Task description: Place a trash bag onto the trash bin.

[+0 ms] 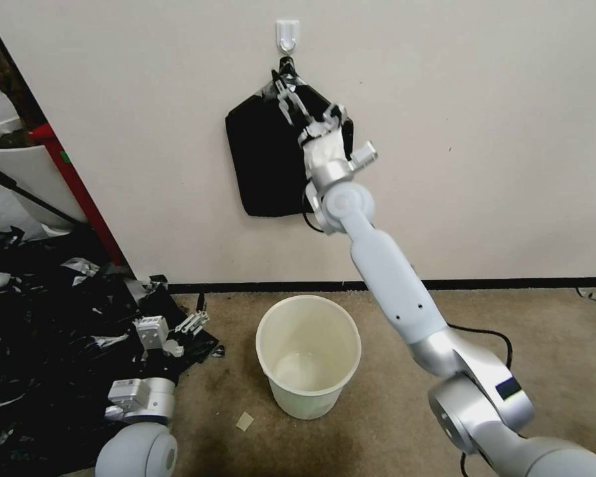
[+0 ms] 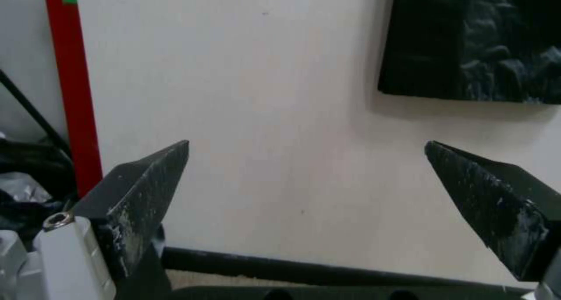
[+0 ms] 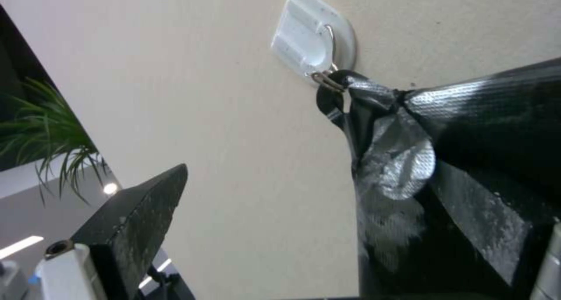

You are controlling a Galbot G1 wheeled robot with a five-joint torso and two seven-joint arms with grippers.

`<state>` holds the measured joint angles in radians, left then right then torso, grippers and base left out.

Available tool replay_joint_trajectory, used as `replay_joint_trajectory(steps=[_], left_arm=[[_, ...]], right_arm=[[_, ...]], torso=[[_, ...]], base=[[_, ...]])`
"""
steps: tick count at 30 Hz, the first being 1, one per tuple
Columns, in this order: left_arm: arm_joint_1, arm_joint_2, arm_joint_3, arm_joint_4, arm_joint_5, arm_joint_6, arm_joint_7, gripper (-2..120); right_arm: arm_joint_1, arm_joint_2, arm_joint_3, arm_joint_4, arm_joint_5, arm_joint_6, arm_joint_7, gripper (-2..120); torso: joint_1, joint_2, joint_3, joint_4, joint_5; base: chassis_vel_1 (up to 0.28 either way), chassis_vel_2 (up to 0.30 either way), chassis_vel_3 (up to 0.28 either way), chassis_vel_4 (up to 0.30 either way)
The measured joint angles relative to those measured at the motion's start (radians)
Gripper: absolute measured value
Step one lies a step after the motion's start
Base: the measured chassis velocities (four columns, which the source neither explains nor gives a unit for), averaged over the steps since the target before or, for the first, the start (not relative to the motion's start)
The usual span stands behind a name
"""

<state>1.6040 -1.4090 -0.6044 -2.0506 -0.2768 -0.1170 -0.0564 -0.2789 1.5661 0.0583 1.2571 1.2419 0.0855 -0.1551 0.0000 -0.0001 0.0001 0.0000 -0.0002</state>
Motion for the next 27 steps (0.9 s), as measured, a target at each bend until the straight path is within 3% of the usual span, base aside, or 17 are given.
replay_joint_trajectory(steps=[8, 16, 25, 27], left_arm=[[0.010, 0.007, -0.024, -0.007, 0.000, 0.000, -0.001, 100], [0.023, 0.001, -0.020, -0.009, 0.009, -0.002, -0.001, 100], [0.024, -0.003, -0.016, -0.008, 0.019, -0.003, -0.002, 100], [0.024, -0.003, -0.017, -0.006, 0.020, -0.004, -0.002, 100]], right_arm=[[0.023, 0.032, 0.010, -0.042, -0.004, 0.011, -0.047, 98], [0.037, 0.040, 0.036, -0.088, -0.015, 0.024, -0.079, 67], [0.038, 0.042, 0.047, -0.109, -0.024, 0.033, -0.103, 58], [0.040, 0.042, 0.049, -0.118, -0.030, 0.036, -0.110, 50]], torso=[[0.000, 0.000, 0.000, 0.0000, 0.0001], [0.000, 0.000, 0.000, 0.0000, 0.0002], [0.000, 0.000, 0.000, 0.0000, 0.0002], [0.000, 0.000, 0.000, 0.0000, 0.0002]], base=[[0.000, 0.000, 0.000, 0.000], [0.000, 0.000, 0.000, 0.000], [0.000, 0.000, 0.000, 0.000], [0.000, 0.000, 0.000, 0.000]])
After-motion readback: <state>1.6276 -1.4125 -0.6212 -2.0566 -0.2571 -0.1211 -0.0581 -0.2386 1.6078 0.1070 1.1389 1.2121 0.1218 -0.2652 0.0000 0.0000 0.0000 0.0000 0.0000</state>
